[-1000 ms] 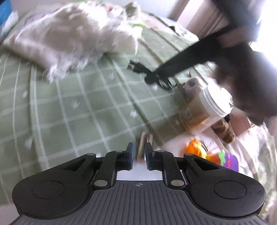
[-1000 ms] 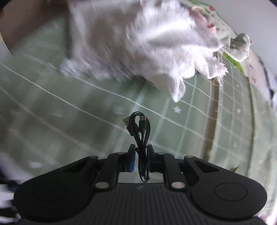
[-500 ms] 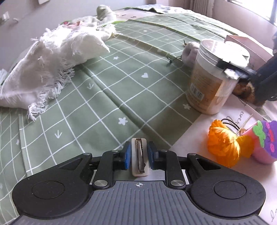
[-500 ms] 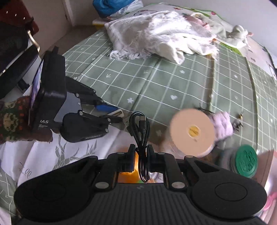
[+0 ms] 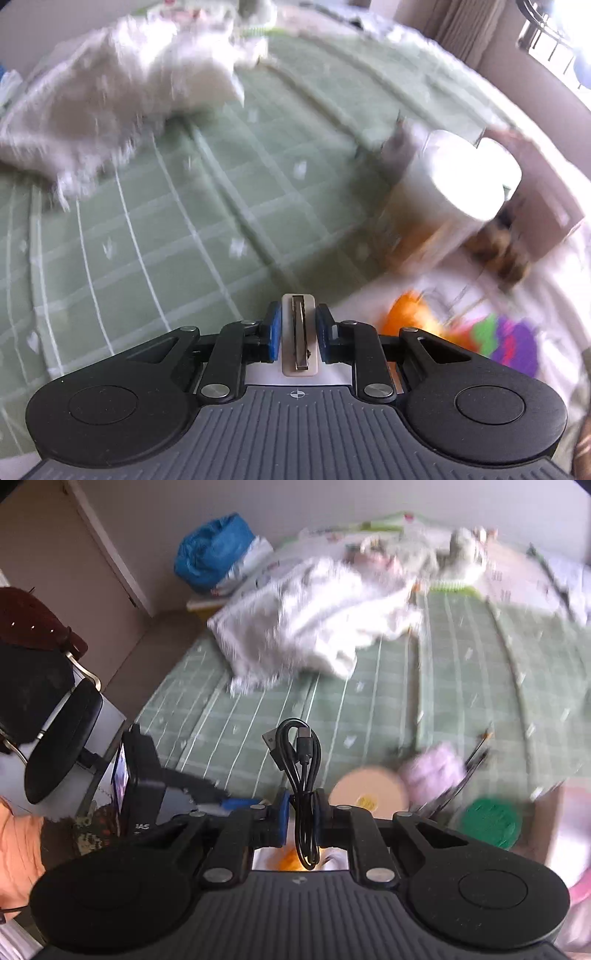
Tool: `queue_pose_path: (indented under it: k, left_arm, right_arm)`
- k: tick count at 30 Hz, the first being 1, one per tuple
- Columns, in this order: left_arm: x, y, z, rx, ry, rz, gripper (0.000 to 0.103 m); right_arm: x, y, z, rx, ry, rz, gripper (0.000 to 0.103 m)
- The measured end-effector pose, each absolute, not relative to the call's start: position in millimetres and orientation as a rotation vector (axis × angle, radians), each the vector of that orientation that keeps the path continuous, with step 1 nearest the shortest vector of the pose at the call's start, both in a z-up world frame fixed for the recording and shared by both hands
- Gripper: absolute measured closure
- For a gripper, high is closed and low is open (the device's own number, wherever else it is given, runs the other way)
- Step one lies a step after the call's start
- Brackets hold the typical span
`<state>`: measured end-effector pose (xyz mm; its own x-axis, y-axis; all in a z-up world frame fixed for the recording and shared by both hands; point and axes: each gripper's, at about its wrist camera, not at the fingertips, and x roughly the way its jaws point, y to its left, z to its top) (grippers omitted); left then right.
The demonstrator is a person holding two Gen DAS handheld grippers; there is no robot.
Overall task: Organize soft objects
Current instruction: 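Grasp the black cable with the right tool and drop it into the box while the left carries the eraser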
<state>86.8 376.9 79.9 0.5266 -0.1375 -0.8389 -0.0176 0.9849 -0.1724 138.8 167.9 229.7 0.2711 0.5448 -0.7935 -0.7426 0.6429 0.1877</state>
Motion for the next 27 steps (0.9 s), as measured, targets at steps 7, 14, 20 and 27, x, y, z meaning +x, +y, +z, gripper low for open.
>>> queue_pose_path:
  k: [7, 14, 20, 27]
  left_arm:
    - [140, 326, 225, -0.341, 0.705, -0.277, 0.08]
    - [239, 168, 247, -0.398, 0.825, -0.541, 0.08]
    - [241, 122, 218, -0.388, 0.887, -0.535, 0.08]
    - [172, 218, 205, -0.227, 0.927, -0.399, 0.079]
  right_arm:
    - [152, 67, 307, -0.255, 0.801, 0.74, 0.09]
    - [192, -58, 290, -0.183, 0.721, 0.413, 0.086]
    - [204, -101, 241, -0.204, 0.697, 0.262, 0.055]
    - [187, -95, 225, -0.132, 0.665, 0.362, 0.045]
